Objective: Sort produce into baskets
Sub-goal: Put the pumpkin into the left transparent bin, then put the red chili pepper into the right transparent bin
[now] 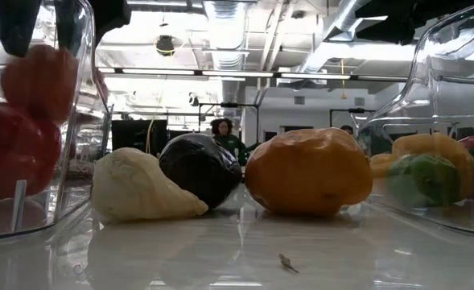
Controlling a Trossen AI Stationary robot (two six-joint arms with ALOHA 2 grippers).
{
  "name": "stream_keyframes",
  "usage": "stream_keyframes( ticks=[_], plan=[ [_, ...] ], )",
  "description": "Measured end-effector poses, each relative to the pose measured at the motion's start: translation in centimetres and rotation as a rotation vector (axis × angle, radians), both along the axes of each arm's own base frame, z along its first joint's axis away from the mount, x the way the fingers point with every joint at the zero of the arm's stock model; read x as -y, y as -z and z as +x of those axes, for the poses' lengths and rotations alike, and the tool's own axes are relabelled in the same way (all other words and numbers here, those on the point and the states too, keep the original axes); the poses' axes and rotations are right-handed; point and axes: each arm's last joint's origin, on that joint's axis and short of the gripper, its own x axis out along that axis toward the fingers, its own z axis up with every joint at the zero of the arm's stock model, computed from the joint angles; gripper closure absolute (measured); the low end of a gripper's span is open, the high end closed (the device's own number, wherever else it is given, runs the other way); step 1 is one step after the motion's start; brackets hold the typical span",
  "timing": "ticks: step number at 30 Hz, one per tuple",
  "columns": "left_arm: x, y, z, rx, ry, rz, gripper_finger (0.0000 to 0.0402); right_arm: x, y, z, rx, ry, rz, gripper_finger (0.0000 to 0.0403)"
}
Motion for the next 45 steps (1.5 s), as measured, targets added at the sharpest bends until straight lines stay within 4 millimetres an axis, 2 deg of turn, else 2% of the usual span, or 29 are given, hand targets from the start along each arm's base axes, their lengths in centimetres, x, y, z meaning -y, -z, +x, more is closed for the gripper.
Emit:
stream_keyframes(
  ticks=[8,11,14,18,23,28,35,39,45],
  plan=[
    [-1.6,-2.9,-0.8,0.126,-0.03,0.011,0.0005,0.0,0.0,0.0,-0.004,0.0,-0.003,0.0017],
    [-2.5,-3.8,0.0,0.257,-0.005,0.057,0.0005,0.0,-0.1,0.0,0.005,0.0,-0.003,0.0017],
    [-3.8,-3.8,1.6,0.354,0.022,0.062,0.0005,0.0,-0.1,0.0,0.01,0.0,-0.003,0.0017],
    [-5.7,-1.9,3.9,0.447,0.085,-0.011,0.0005,0.0,-0.1,0.0,0.009,0.0,-0.003,0.0017],
    [-7.3,0.3,5.3,0.5,0.16,-0.098,0.0005,0.0,0.0,0.0,-0.004,-0.001,-0.006,0.0017],
    [-7.6,1.3,5.1,0.474,0.266,-0.065,0.0005,0.0,0.0,0.0,-0.011,-0.002,-0.013,0.0017],
    [-10.1,3.0,5.2,0.438,0.173,-0.099,0.0009,0.0,-0.2,0.0,0.013,-0.001,-0.012,0.0017],
    [-10.7,4.3,5.6,0.386,0.187,-0.109,0.0026,0.0,-0.2,0.1,0.016,-0.002,-0.012,0.0017],
    [-11.3,4.8,5.9,0.345,0.211,-0.178,0.005,0.0,-0.1,0.3,0.007,-0.002,-0.012,0.0017]
  ],
)
